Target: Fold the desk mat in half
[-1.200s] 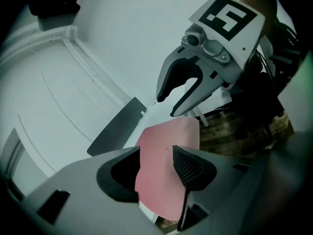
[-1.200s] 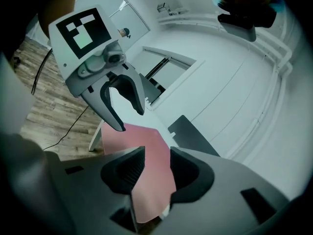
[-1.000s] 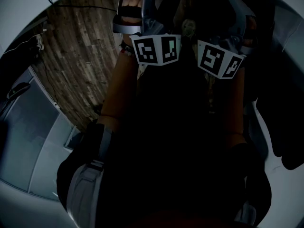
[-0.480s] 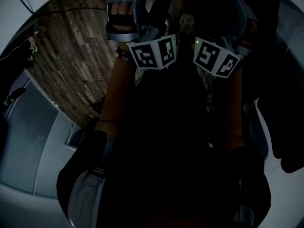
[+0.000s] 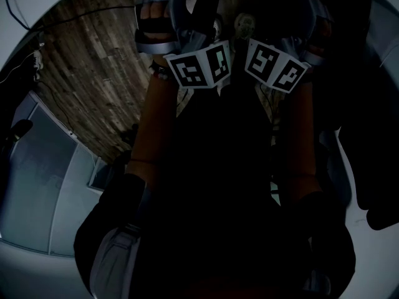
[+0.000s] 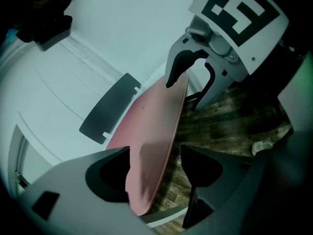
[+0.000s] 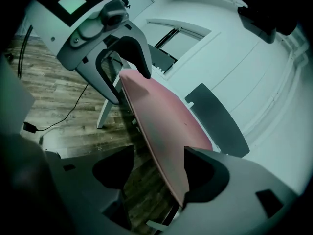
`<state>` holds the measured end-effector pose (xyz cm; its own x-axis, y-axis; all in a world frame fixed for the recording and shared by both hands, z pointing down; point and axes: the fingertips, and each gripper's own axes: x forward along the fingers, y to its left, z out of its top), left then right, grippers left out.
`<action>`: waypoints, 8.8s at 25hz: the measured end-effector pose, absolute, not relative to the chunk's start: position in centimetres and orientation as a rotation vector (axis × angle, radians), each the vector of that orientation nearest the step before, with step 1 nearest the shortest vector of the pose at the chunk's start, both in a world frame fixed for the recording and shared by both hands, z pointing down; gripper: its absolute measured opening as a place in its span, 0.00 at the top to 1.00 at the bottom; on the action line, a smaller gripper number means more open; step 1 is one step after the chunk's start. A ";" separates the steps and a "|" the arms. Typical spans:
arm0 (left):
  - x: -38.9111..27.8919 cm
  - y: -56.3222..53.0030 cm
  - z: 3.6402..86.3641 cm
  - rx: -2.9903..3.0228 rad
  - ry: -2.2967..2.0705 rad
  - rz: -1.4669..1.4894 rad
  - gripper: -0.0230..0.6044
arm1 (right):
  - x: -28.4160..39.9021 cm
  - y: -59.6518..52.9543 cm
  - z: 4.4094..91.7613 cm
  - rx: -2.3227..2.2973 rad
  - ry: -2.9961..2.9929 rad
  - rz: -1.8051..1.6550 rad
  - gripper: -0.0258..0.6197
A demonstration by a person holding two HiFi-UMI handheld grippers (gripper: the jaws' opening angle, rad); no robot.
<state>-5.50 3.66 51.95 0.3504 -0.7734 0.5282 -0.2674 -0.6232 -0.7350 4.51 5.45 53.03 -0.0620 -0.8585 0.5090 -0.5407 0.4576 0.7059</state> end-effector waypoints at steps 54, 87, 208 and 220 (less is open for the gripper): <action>-6.1 0.9 46.6 -2.228 0.948 -1.476 0.92 | 5.5 2.8 45.4 1.028 -1.913 -0.371 0.90; -6.4 -9.0 39.5 -2.385 0.749 -1.359 0.92 | 5.0 -7.4 37.0 1.068 -1.868 -0.283 0.90; -2.8 -34.8 48.2 -2.150 0.898 -1.515 0.72 | 11.3 -33.4 46.4 1.126 -1.706 -0.269 0.48; -2.6 -34.7 46.8 -2.182 0.953 -1.517 0.68 | 11.5 -32.7 44.7 1.152 -1.740 -0.233 0.48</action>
<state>-2.59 -34.71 46.83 0.2153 -0.6768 0.7040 -0.3403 -0.7277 -0.5955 11.53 -32.69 44.71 -0.0517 -0.7796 0.6241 -0.5881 0.5288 0.6120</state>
